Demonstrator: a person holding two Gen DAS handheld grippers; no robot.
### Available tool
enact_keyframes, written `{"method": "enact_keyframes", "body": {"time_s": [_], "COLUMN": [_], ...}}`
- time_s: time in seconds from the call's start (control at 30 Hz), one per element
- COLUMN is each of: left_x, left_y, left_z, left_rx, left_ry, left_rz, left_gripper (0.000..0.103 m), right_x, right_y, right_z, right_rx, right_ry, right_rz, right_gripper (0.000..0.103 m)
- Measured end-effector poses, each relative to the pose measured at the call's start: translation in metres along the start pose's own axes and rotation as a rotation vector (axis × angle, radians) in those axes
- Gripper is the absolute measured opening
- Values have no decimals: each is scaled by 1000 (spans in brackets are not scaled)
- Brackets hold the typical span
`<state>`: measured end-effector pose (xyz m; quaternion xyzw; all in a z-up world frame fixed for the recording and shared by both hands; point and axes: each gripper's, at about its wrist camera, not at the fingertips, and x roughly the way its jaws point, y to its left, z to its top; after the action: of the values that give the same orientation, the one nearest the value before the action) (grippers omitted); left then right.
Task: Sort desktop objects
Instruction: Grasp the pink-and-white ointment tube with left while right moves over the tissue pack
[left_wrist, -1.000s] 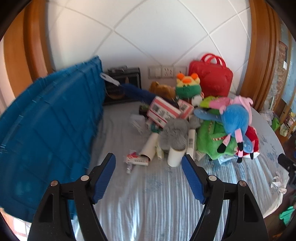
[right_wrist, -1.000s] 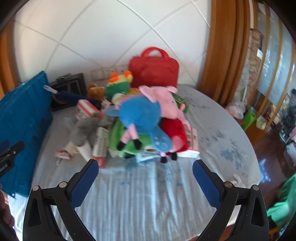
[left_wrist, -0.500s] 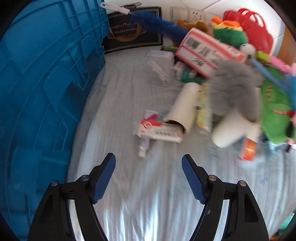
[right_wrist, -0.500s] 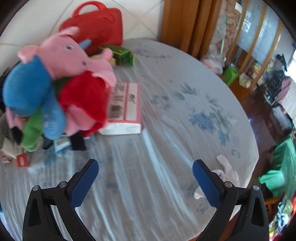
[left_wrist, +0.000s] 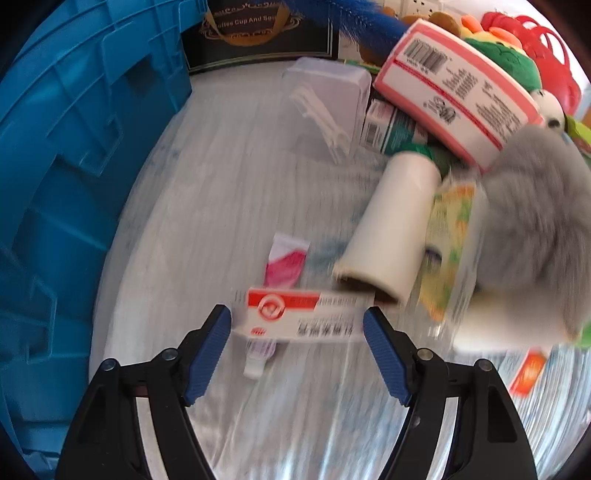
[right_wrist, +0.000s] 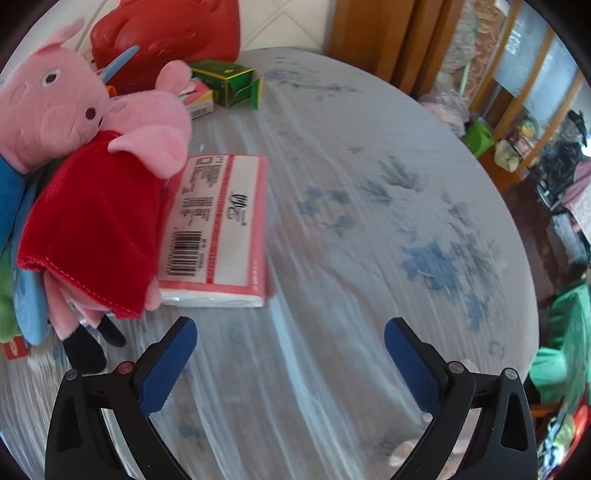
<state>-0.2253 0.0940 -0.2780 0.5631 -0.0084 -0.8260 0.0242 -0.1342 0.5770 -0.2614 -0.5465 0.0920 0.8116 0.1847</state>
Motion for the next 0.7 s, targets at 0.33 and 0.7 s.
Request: {"method": "enact_keyframes", "body": {"time_s": [0.33, 0.7], "left_x": [-21, 5], "left_y": [27, -1], "left_z": [-26, -24], "left_rx": [-2, 84], "left_ry": [-19, -19], "left_rz": [66, -15], "left_gripper": [74, 30], "right_x": [9, 4], "right_y": [20, 22], "right_z": [-1, -9], "right_rx": [-20, -21], "right_ry": [30, 1], "right_rz": [28, 31], "right_gripper": [103, 90]}}
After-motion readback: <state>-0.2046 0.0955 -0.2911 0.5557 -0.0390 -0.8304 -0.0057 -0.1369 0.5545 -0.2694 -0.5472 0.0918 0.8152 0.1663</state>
